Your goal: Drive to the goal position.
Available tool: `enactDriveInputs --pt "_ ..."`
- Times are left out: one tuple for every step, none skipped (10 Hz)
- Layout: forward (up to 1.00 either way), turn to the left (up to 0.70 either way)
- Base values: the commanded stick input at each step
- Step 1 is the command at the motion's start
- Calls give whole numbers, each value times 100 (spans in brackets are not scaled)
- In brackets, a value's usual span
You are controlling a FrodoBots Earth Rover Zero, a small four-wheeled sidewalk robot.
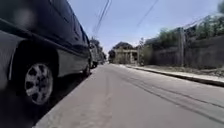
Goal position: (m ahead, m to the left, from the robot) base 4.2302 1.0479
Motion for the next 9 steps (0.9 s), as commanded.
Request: enactDriveInputs --pt "100 0" --pt "100 0" --pt "100 0" --pt "100 0" --pt "100 0" --pt "100 0" --pt "100 0" --pt "100 0" --pt "100 0"
